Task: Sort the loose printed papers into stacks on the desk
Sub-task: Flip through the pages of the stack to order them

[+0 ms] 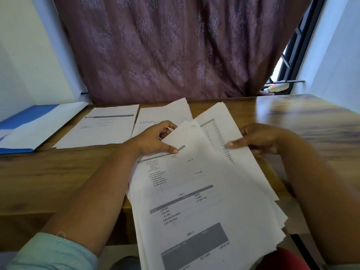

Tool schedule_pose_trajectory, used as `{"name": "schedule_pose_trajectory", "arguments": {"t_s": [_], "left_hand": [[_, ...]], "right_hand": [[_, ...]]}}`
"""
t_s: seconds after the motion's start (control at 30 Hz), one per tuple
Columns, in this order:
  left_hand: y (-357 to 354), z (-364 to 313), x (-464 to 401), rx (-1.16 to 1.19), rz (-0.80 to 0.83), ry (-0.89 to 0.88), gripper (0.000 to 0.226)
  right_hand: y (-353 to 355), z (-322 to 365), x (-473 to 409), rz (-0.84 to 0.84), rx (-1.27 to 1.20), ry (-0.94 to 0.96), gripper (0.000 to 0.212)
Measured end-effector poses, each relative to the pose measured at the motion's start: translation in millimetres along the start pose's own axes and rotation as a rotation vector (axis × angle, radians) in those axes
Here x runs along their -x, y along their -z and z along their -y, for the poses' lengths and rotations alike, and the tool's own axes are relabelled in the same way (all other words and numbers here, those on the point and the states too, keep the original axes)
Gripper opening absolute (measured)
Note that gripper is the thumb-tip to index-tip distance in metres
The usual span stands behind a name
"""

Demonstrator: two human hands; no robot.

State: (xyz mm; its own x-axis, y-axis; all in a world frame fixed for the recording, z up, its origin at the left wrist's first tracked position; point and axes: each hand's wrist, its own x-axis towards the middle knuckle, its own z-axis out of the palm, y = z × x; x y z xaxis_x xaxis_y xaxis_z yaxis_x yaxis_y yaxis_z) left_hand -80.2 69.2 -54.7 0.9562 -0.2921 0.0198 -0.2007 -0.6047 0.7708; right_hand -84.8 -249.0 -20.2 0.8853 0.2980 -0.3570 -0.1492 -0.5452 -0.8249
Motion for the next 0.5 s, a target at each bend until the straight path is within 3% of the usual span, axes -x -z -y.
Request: {"name": "schedule_pose_trajectory", "arguments": {"t_s": [0.03,0.07,0.1,0.17,0.27,0.33,0.4,0.5], "left_hand": [[0,-1,0,0.008,-0.002,-0.006,0.064],[0,-1,0,0.015,-0.007,-0.011,0.064],[0,-1,-1,0.022,-0.012,-0.021,0.065],[0,-1,0,0.017,-0.015,-0.036,0.067],[-2,-3,3,-0.053,-0.028,-0.029,0.067],[-3,-5,5,-0.081,-0.054,-0.027,0.072],[-3,-5,7,-0.148,-0.087,-0.034,0.078],[-7,-8,9,-0.205,-0.154,-0.081,0.069]], "right_hand": [[0,-1,4,-0.004,0.119,-0.001,0.033],[-2,0,3,-0.121,0.222,0.03,0.025],[0,3,0,-0.319,0.31,0.074,0.017],[7,15,-5,-0.739,0.428,0.177,0.021],[25,35,-7,-1.109,0.235,0.396,0.025],[36,53,-3,-1.225,-0.011,0.483,0.025],[46,68,-4,-1.263,-0.122,0.428,0.028],[52,79,-22,-1.123,-0.163,0.28,0.038]]}}
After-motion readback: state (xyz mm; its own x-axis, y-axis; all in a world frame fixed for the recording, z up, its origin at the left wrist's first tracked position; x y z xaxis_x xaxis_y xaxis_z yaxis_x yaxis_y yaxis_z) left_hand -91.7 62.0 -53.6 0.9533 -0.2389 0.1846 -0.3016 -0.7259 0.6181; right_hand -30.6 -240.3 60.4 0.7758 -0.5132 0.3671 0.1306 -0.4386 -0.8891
